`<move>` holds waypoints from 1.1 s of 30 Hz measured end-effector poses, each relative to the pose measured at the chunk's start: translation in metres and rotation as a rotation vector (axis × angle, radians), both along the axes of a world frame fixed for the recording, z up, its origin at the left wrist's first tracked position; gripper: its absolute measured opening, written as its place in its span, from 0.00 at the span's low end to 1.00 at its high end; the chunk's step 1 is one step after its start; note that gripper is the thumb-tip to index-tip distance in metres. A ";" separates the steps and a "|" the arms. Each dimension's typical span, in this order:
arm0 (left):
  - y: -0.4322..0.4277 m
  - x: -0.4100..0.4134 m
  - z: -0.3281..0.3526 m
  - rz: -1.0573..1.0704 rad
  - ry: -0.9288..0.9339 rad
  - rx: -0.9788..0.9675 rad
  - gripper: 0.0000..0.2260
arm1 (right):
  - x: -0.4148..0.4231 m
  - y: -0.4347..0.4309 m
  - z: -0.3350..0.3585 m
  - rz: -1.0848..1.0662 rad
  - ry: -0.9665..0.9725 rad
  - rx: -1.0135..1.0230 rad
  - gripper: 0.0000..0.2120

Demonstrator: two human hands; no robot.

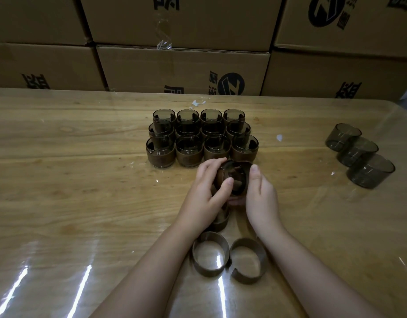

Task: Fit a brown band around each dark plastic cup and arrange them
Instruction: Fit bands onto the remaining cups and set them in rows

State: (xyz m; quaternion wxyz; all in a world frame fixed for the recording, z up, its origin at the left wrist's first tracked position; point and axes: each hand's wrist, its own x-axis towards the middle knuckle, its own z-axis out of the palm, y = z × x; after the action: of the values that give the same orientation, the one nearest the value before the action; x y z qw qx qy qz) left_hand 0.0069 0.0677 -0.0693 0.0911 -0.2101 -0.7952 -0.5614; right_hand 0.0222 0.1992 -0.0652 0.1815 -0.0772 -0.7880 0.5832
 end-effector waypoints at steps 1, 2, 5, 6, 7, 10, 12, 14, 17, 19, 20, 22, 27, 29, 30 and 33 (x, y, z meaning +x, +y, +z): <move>0.000 0.000 0.000 -0.001 0.004 -0.008 0.26 | -0.001 0.000 -0.001 0.002 -0.010 0.001 0.19; 0.000 0.000 0.000 -0.001 0.018 -0.025 0.26 | -0.002 -0.001 -0.002 0.013 -0.033 -0.003 0.19; 0.000 0.002 0.001 0.000 0.042 -0.029 0.21 | -0.003 -0.001 -0.001 0.053 -0.054 -0.040 0.17; 0.000 0.002 0.002 -0.006 0.026 -0.001 0.18 | -0.003 -0.001 0.001 0.079 -0.047 -0.081 0.17; 0.000 0.002 0.003 -0.015 0.006 0.030 0.17 | -0.003 0.000 0.003 0.111 -0.044 -0.130 0.16; -0.003 -0.001 0.005 -0.038 -0.089 0.136 0.16 | -0.002 0.000 0.008 0.208 -0.062 -0.258 0.15; -0.006 -0.003 0.007 -0.047 -0.203 0.237 0.17 | -0.002 0.000 0.010 0.255 -0.083 -0.286 0.15; -0.009 -0.005 0.009 -0.063 -0.317 0.335 0.18 | -0.003 0.000 0.010 0.291 -0.100 -0.295 0.14; -0.012 -0.008 0.010 -0.156 -0.480 0.499 0.18 | -0.004 0.002 0.010 0.313 -0.113 -0.335 0.12; -0.012 -0.009 0.010 -0.196 -0.515 0.589 0.19 | -0.004 0.006 0.010 0.325 -0.115 -0.378 0.13; -0.012 -0.010 0.010 -0.198 -0.528 0.628 0.20 | -0.004 0.007 0.011 0.331 -0.113 -0.405 0.14; -0.014 -0.010 0.011 -0.173 -0.568 0.670 0.24 | -0.003 0.011 0.012 0.348 -0.105 -0.484 0.17; -0.016 -0.010 0.012 -0.185 -0.580 0.644 0.25 | -0.006 0.019 0.013 0.433 -0.132 -0.555 0.28; -0.015 -0.010 0.011 -0.200 -0.580 0.658 0.19 | -0.006 0.020 0.012 0.459 -0.134 -0.564 0.29; -0.015 -0.010 0.010 -0.205 -0.581 0.663 0.17 | -0.006 0.021 0.012 0.474 -0.132 -0.570 0.28; -0.013 -0.010 0.010 -0.211 -0.592 0.660 0.16 | -0.007 0.022 0.011 0.529 -0.136 -0.620 0.25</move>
State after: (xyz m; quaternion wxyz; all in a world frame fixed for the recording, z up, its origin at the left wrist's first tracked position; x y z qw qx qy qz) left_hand -0.0032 0.0543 -0.0595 -0.1357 -0.0800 -0.5397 -0.8270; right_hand 0.0149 0.2216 -0.0541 -0.0590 0.0389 -0.5779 0.8131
